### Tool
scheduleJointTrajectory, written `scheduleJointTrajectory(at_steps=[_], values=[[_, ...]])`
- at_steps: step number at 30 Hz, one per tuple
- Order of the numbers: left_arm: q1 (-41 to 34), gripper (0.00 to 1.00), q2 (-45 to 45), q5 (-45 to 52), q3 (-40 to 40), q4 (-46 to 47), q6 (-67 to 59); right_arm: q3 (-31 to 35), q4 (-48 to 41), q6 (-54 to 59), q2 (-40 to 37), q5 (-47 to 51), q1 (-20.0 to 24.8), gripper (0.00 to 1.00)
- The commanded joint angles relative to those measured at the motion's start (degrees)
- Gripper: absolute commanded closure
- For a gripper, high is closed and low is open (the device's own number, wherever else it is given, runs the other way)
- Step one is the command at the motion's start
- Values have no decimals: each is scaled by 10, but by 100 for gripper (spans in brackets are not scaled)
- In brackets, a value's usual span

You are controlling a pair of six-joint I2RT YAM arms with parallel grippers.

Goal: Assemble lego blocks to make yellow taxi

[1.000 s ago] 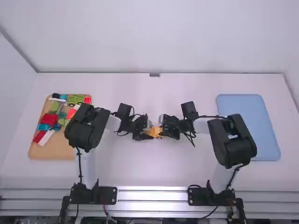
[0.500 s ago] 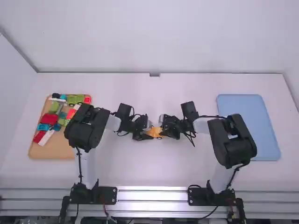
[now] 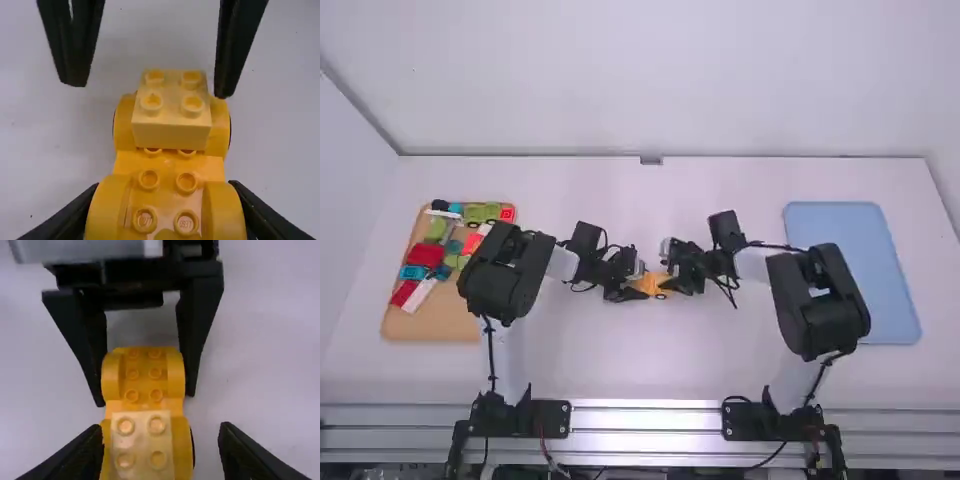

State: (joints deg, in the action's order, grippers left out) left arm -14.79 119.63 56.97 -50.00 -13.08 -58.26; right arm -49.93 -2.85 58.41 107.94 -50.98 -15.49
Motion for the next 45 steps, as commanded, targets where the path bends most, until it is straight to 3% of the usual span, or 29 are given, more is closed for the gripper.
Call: scheduleJointTrajectory(at_steps=[1,3,4,5,7,23,37,45], values=[[1,49,3,4,-2,6,4,-14,-21,43,-25,-67,14,45],[1,49,3,4,-2,6,4,-15,-32,56,-27,-70,18,55],[1,49,3,4,-2,6,4,-15,-37,63,-27,-66,20,67],[1,49,3,4,-2,5,4,-12,-39,63,-27,-55,20,90],[1,49,3,3,-2,5,4,-8,-38,57,-26,-40,18,100],[-2,50,3,4,-2,6,4,-7,-32,-6,21,90,-41,100],[1,52,3,4,-2,6,4,-4,-42,-31,57,120,-41,100],[-1,55,3,3,-2,-15,26,42,15,-70,56,163,-31,100]])
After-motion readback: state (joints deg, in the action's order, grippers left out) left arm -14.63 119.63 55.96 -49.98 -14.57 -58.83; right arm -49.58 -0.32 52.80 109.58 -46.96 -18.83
